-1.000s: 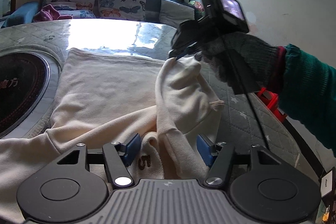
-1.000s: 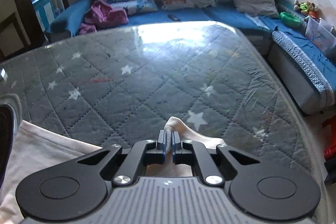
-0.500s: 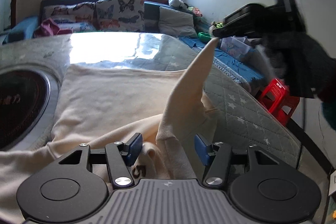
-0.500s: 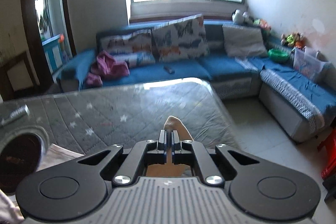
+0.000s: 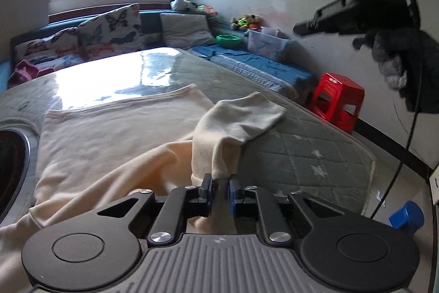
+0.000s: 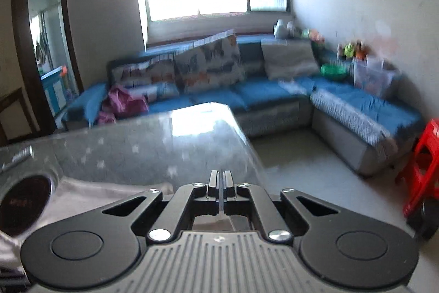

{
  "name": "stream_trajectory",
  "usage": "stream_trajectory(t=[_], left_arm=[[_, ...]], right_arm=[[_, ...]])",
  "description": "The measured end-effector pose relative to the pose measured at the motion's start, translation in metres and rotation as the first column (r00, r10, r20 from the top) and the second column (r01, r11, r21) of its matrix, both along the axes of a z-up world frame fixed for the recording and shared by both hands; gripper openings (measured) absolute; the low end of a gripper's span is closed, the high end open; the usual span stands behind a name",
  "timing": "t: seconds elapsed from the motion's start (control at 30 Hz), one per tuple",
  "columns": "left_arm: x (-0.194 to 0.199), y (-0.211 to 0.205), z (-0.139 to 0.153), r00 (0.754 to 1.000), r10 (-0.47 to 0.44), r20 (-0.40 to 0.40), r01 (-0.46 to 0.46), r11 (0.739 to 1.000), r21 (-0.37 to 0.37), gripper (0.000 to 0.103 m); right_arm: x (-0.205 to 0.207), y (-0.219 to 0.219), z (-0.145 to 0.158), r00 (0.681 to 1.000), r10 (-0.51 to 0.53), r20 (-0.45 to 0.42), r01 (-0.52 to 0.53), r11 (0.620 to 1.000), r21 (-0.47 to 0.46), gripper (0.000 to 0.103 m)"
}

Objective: Fold clothes
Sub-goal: 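Lift the sleeve with the right tool and fold it across the body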

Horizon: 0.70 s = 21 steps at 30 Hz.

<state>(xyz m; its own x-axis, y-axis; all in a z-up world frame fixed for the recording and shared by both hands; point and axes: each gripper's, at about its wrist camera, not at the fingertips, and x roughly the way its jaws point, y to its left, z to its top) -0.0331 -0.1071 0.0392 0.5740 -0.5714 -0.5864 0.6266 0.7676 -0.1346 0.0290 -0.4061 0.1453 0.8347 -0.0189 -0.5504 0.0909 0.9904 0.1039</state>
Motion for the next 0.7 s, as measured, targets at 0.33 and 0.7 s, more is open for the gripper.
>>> stream_trajectory(t=[0.33,0.7], left_arm=[[0.000,-0.001,-0.003,1.000,0.026,-0.005,-0.026,0.999,0.018,0.014],[-0.009,-0.006,-0.005,0.999,-0.033,0.006,0.033,0.999,0.024,0.013]], right_arm=[[0.019,-0.007,-0.084,0.984,-0.021,-0.178,0.035,0.996,0.081,0.036],[0.007,-0.002,-0.099,0.990,-0.038,-0.134,0.045,0.998,0.043,0.006]])
